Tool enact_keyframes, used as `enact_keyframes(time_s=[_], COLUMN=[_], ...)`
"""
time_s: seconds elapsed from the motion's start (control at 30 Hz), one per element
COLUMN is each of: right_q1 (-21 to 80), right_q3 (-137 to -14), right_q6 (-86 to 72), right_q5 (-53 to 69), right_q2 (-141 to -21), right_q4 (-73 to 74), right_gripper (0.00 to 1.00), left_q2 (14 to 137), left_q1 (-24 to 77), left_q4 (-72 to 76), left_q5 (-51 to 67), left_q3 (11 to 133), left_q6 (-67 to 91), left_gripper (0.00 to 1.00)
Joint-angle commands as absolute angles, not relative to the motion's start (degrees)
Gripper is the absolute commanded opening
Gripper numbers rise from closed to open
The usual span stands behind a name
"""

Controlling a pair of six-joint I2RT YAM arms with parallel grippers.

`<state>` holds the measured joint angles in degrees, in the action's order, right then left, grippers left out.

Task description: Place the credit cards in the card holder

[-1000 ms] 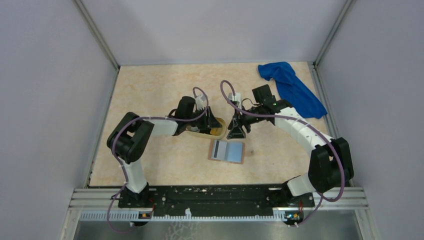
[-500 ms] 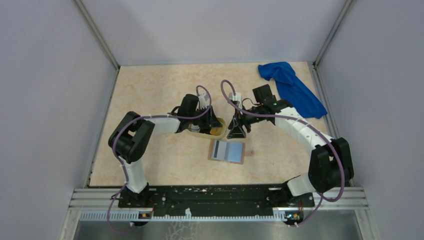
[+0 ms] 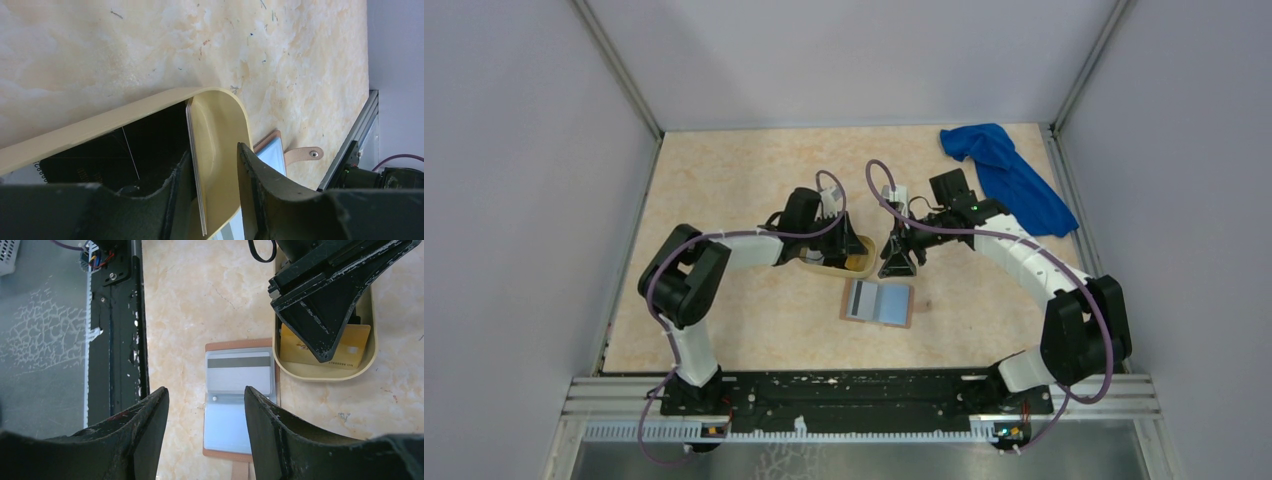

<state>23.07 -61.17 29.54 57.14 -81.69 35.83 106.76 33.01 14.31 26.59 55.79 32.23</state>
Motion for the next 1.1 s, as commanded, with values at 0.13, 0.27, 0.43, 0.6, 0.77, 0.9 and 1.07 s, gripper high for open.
enact_keyframes(time_s=[0.13, 0.27, 0.43, 0.6, 0.77, 0.9, 1.07], right_q1=[22.4, 22.41, 22.32, 22.32, 22.24, 22.07, 22.06], right_q3=[-63.76, -63.8, -63.84, -63.87, -63.83, -63.87, -63.81], right_q6=[30.43, 30.41, 30.44, 30.5, 30.5, 30.55, 30.51], right_q5=[59.12, 59.24, 59.22, 59.26, 59.41, 59.53, 59.52], right_q2=[-78.9, -79.0, -79.0, -78.99, -78.92, -78.88, -78.84], right_q4=[35.49, 35.51, 35.42, 35.45, 35.59, 35.54, 35.52], right_gripper=[0.57, 0.57, 0.57, 0.57, 0.57, 0.57, 0.57], left_q2=[103.36, 103.53, 103.0, 101.56, 100.52, 100.03, 100.62], left_q1=[32.21, 31.77, 31.4, 30.61, 29.99, 29.35, 28.82], left_q4=[15.51, 15.77, 16.07, 16.08, 16.29, 17.16, 18.03], left_q5=[28.06, 28.41, 28.42, 28.51, 28.73, 29.33, 30.45], left_q3=[55.12, 54.72, 53.87, 53.03, 52.19, 51.39, 51.0], left_q6=[31.29, 31.28, 31.3, 31.18, 31.27, 31.62, 31.94], left_gripper=[0.41, 0.4, 0.38, 0.36, 0.34, 0.34, 0.24])
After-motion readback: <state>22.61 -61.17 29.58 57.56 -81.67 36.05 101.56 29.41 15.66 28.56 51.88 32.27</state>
